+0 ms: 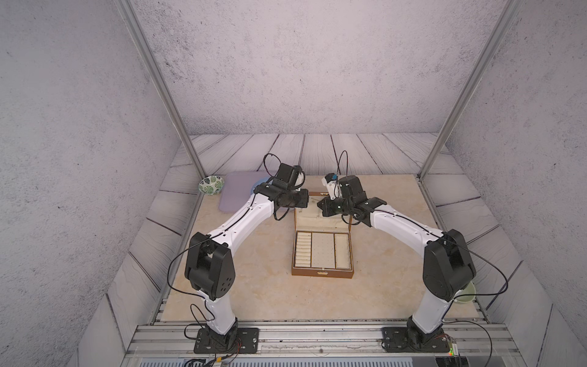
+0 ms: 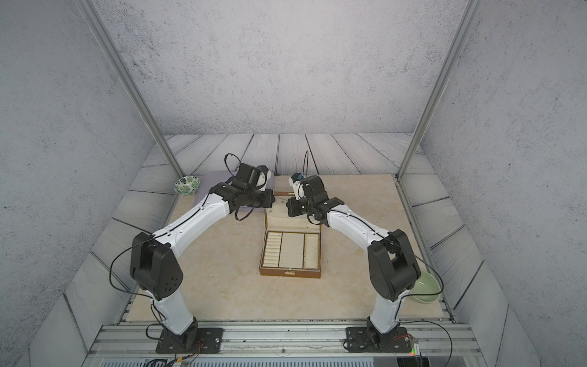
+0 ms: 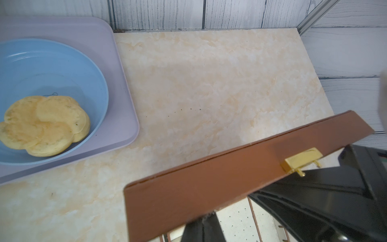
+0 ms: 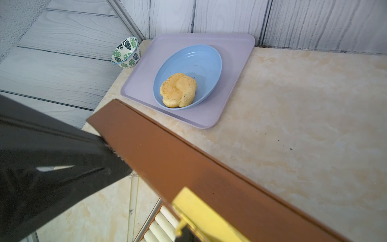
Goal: Put jewelry chain into jewelry box
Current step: Hang the necklace on the jewelry box clasp.
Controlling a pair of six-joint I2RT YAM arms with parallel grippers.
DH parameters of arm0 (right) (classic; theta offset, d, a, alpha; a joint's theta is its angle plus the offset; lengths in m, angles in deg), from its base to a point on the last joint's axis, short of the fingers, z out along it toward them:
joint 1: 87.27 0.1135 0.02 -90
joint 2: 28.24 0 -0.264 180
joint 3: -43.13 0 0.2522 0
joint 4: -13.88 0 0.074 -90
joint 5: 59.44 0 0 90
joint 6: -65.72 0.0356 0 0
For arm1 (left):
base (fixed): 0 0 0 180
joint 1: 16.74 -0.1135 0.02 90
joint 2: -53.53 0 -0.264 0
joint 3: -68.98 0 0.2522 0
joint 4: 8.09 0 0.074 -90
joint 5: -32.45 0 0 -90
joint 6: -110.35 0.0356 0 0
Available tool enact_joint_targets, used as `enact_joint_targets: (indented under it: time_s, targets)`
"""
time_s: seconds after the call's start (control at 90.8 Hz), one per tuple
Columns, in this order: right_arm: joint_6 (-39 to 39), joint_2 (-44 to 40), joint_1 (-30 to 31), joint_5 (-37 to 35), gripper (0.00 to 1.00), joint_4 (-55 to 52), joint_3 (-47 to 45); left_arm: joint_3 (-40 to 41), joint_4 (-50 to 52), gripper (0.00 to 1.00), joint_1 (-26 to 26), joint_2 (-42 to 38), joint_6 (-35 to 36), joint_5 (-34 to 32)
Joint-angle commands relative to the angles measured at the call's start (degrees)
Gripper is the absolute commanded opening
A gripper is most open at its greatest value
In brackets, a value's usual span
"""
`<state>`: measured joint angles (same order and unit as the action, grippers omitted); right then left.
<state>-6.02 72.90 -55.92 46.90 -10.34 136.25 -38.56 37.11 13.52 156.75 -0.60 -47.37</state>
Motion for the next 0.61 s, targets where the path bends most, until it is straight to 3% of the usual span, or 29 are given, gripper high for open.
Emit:
enact_joint_targets:
  time_s: [0.0, 0.594]
  targets:
    - [0.7, 1.7, -0.5, -0.9, 0.00, -0.8, 1.9, -2.3, -0.7, 0.00, -0.4, 1.8, -0.6, 0.4]
    - [1.7, 3.3, -0.4, 1.7, 0.00, 0.0, 2.3, -2.5, -0.4, 0.00, 0.4, 3.5, -1.2, 1.0]
